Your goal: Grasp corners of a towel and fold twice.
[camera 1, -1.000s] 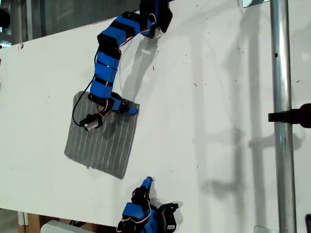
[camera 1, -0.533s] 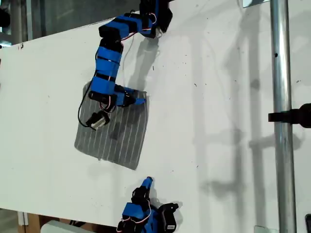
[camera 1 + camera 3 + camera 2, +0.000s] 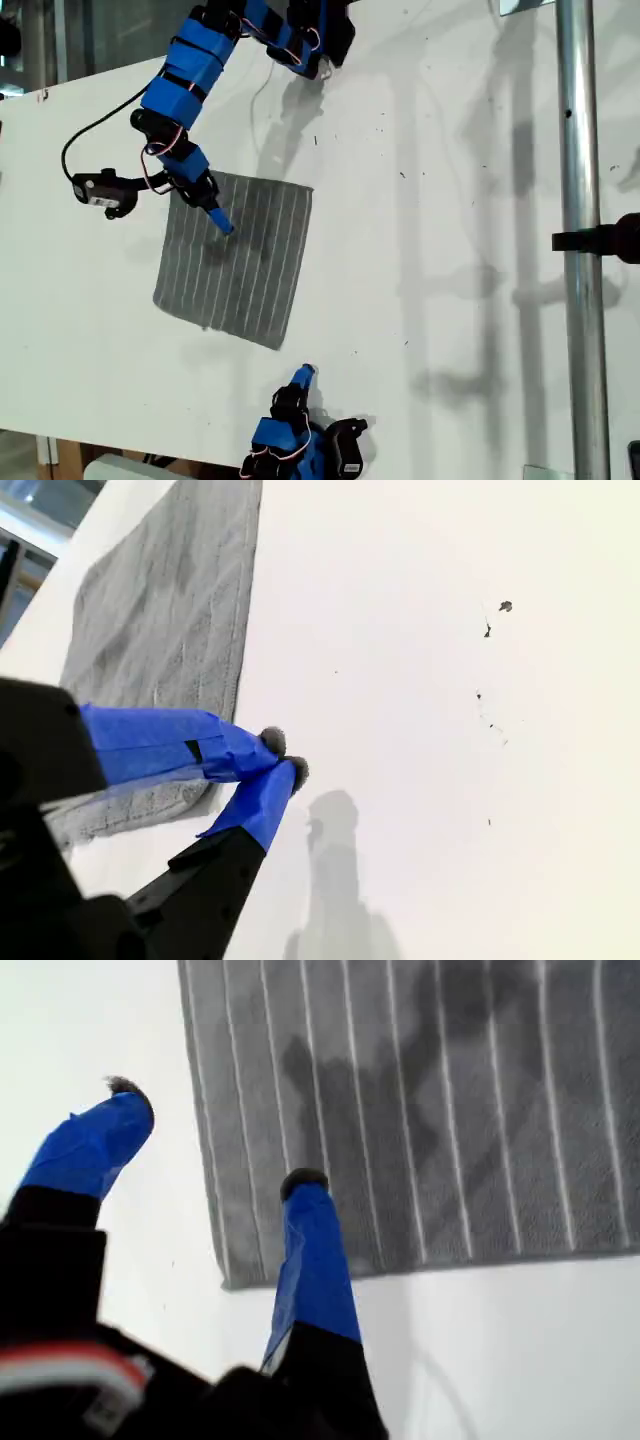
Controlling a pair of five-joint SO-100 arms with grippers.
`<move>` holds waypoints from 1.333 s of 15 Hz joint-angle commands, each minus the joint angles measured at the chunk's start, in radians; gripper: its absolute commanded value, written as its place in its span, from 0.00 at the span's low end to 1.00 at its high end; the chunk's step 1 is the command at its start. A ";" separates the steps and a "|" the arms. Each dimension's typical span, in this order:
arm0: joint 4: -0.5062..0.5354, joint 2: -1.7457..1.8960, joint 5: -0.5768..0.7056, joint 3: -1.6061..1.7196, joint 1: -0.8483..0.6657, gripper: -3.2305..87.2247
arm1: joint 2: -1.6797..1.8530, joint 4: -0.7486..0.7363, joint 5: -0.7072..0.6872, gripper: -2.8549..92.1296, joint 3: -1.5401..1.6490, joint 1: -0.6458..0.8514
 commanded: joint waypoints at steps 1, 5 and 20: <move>0.002 0.005 -0.003 0.003 0.002 0.02 | 0.106 -0.133 0.021 0.36 0.012 0.034; 0.002 0.005 0.011 0.003 -0.005 0.02 | -0.043 -0.097 0.009 0.37 0.057 0.032; 0.002 0.005 0.000 0.003 -0.011 0.02 | -0.433 -0.069 0.064 0.35 0.215 -0.110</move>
